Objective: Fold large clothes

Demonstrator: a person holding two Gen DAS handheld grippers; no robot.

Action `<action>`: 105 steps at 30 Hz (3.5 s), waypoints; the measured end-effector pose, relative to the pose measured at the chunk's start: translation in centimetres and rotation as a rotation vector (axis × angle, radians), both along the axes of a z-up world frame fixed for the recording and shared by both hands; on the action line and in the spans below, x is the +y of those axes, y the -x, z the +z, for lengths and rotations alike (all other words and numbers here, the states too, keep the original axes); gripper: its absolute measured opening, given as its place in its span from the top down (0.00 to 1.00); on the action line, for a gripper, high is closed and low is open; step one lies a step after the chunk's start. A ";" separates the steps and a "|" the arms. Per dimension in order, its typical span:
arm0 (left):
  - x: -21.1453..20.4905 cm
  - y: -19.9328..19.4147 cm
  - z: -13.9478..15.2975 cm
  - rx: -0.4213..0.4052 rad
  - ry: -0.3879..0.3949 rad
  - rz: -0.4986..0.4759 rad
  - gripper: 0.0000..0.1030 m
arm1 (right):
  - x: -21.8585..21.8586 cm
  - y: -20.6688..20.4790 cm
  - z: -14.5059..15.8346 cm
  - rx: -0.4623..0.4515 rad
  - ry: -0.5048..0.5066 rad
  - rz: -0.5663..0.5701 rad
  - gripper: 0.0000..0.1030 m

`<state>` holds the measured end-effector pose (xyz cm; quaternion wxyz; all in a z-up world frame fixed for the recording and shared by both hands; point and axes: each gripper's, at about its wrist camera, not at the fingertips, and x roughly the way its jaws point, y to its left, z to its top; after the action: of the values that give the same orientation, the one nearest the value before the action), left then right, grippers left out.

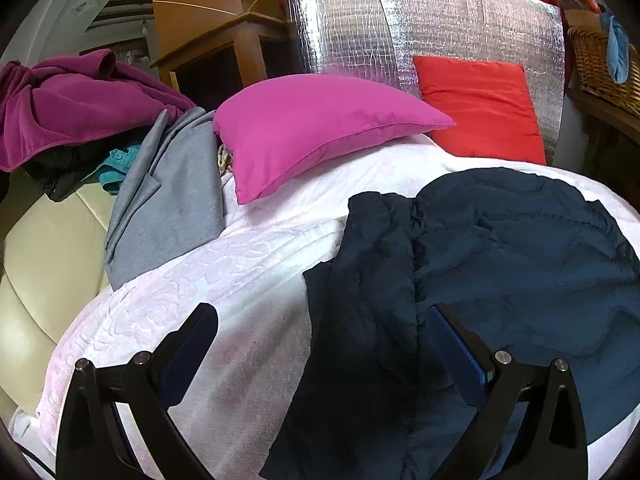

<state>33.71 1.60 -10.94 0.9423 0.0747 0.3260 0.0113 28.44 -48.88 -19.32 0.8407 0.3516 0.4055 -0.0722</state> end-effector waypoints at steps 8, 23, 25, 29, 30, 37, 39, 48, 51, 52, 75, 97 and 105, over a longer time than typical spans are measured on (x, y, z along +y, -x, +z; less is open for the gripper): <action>0.5 -1.1 -1.0 0.098 0.070 -0.020 0.00 | -0.2 -0.8 -2.6 0.031 -0.148 0.075 0.28; 9.0 -4.6 -4.5 0.376 0.619 0.008 0.00 | 1.6 -1.4 -0.7 -0.029 -0.050 0.072 0.20; 8.9 -5.3 -5.8 0.438 0.680 -0.024 0.00 | 1.6 -1.7 -1.2 0.002 -0.058 0.075 0.20; 8.8 -5.9 -8.0 0.543 0.816 -0.054 0.00 | 0.9 -2.2 -3.5 0.072 -0.066 0.086 0.20; 8.7 -5.7 -8.1 0.536 0.830 -0.057 0.00 | 0.8 -2.3 -3.8 0.068 -0.091 0.099 0.19; 5.9 -5.4 -8.4 0.580 0.842 -0.156 0.00 | 3.0 -3.3 -4.2 -0.021 -0.135 0.219 0.08; 6.0 -5.4 -8.4 0.577 0.873 -0.152 0.00 | 4.4 -3.9 -4.1 -0.044 -0.126 0.257 0.07; 7.3 -3.7 -8.3 0.515 0.927 -0.107 0.28 | 6.3 -4.1 -3.1 -0.067 -0.030 0.207 0.47; 7.9 -3.1 -8.0 0.491 0.899 -0.077 0.50 | 6.6 -3.6 -2.3 -0.063 0.015 0.178 0.56; 8.2 -3.3 -7.7 0.483 0.899 -0.074 0.57 | 6.9 -3.4 -1.9 -0.064 0.042 0.172 0.58; 13.0 5.4 -5.5 0.490 0.922 -0.025 0.75 | 8.1 5.2 0.7 -0.083 0.000 0.174 0.65; 15.6 7.9 -1.1 0.233 0.644 0.151 0.32 | 5.3 13.1 2.2 -0.103 0.111 -0.037 0.35; 9.8 6.7 -4.1 0.392 0.352 0.075 0.32 | 9.6 10.4 1.4 -0.027 0.168 0.115 0.62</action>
<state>26.99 11.35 -15.04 0.8585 -0.1016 0.5020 -0.0251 18.00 -39.26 -17.89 0.8754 0.2570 0.4061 -0.0525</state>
